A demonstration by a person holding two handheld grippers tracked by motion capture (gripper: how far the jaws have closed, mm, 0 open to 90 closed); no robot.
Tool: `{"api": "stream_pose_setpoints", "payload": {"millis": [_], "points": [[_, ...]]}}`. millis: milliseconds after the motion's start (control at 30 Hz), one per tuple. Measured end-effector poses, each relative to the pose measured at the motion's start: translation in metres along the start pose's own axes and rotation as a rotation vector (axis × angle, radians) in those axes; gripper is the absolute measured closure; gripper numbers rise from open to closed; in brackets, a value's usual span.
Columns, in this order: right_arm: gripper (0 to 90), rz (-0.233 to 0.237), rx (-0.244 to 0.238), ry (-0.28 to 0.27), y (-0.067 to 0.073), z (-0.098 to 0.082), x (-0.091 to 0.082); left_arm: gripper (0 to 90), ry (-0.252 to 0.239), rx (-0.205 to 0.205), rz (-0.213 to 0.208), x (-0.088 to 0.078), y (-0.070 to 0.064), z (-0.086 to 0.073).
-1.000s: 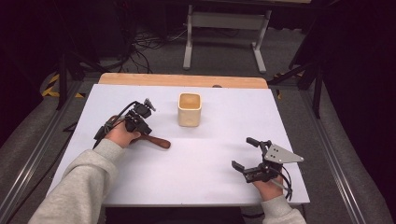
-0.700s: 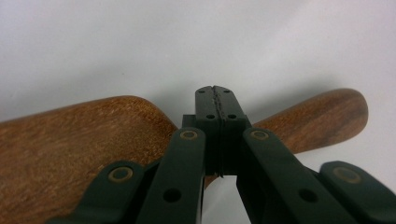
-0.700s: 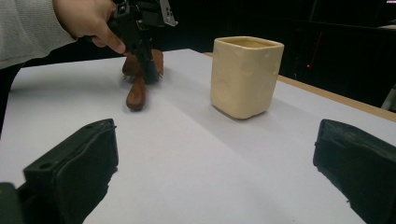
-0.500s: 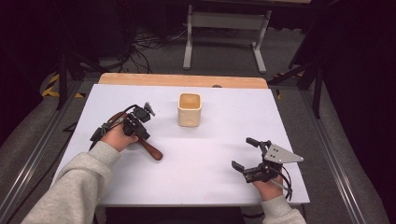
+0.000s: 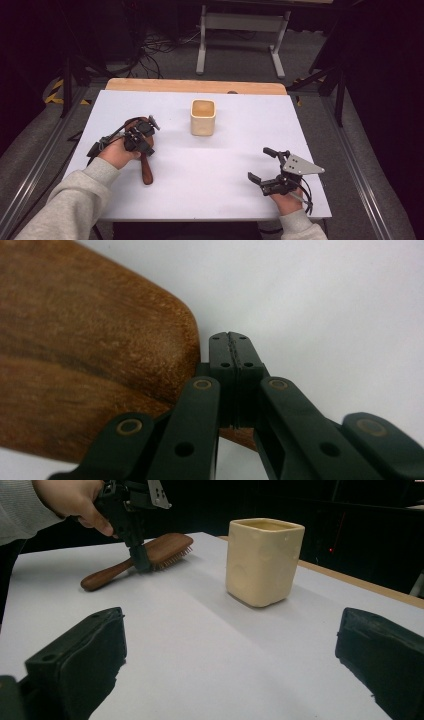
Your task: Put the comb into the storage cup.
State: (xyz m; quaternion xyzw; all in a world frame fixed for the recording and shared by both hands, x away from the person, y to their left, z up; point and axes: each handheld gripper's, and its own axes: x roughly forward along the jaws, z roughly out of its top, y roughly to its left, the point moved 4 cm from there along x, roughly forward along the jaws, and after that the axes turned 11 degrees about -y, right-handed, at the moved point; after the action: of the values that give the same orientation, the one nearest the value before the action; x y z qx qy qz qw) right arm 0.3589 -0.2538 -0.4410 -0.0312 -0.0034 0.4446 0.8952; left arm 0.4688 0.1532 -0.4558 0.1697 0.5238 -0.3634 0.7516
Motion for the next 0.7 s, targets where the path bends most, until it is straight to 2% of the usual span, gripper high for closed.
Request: {"api": "stream_pose_setpoints", "payload": {"millis": [200,367,433,533,700], "points": [[0.7,-0.002,0.001,0.001,0.0,0.0,0.0,89.9,0.005,-0.007,0.003,-0.004,0.002,-0.008],[0.7,-0.001,0.0,0.004,0.0,0.0,0.001,89.8,0.002,0.009,0.003,-0.006,0.004,-0.014],[0.7,0.0,0.0,0.002,0.0,0.0,0.001,89.8,0.002,-0.001,-0.012,-0.005,0.005,-0.017],[0.7,0.002,-0.003,0.004,0.001,-0.001,0.001,89.8,0.002,0.002,-0.001,-0.006,0.005,-0.018],[0.7,0.002,-0.002,0.005,0.001,-0.001,0.001,88.9,-0.009,-0.005,-0.008,-0.008,0.004,-0.018]]}}
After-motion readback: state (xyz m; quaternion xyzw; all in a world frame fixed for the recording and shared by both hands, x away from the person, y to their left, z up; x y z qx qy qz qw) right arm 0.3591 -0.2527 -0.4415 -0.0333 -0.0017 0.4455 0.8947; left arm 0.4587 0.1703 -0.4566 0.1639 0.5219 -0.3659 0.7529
